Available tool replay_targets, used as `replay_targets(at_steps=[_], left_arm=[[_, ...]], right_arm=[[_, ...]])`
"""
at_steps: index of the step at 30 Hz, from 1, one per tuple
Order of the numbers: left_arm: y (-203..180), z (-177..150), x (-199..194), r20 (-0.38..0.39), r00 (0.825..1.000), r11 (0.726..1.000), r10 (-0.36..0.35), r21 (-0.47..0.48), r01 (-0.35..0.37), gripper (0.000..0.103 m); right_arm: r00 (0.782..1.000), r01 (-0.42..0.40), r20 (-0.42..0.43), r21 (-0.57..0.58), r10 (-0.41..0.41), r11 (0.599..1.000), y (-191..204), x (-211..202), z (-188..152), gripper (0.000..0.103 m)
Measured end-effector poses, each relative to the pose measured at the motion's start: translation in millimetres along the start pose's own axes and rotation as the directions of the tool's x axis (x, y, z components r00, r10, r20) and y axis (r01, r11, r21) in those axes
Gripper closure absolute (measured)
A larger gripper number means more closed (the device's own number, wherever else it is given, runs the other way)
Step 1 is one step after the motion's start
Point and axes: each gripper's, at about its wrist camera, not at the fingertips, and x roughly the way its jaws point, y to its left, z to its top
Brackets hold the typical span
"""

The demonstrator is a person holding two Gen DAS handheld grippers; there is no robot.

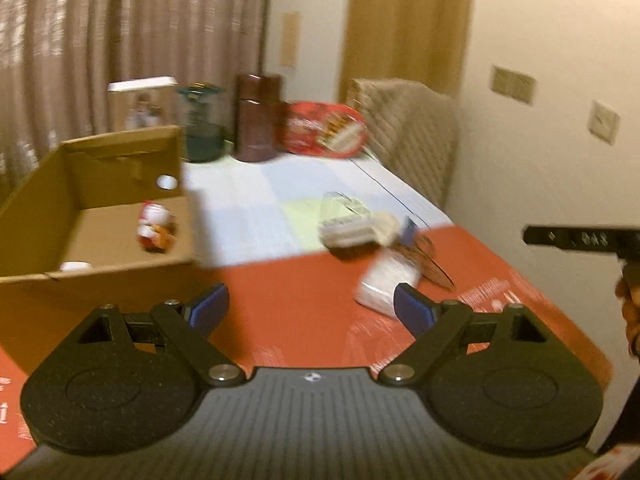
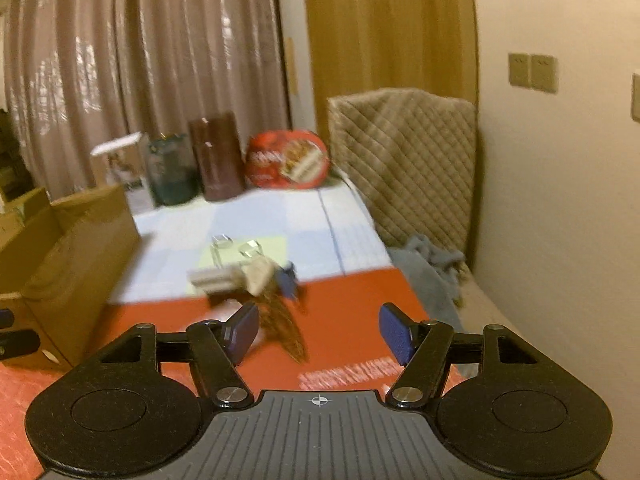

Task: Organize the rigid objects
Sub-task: 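Move both tools back over the orange mat, then grasp the clear floss-pick box with the left tool while the right tool grasps the tiger-striped hair clip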

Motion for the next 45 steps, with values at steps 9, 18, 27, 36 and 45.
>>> replay_targets(at_steps=[9,18,27,36,45], left_arm=[[-18,-22,36,-0.061,0.998,0.999,-0.025,0.033,0.027,0.016],[-32,-32,52,-0.073,0.997,0.997,0.012,0.078,-0.006,0.016],[-38,-42,68,-0.116,0.993,0.996,-0.014,0.080,0.024,0.016],[-29,-31,75,-0.112,0.993,0.997,-0.018,0.076,0.026,0.016],[-29,-25,102,-0.118,0.993,0.993,-0.021,0.115,0.035,0.016]], right_arm=[[0.995,-0.021,-0.099,-0.051,0.016,0.998,-20,25,-28,0.039],[0.981,-0.085,-0.180,-0.097,0.066,0.992,-12,54,-37,0.039],[0.970,-0.124,-0.227,-0.170,0.083,0.978,3,80,-53,0.039],[0.965,-0.161,-0.234,-0.167,0.120,0.973,10,107,-49,0.039],[0.969,-0.176,-0.205,-0.199,0.135,0.964,8,142,-44,0.047]])
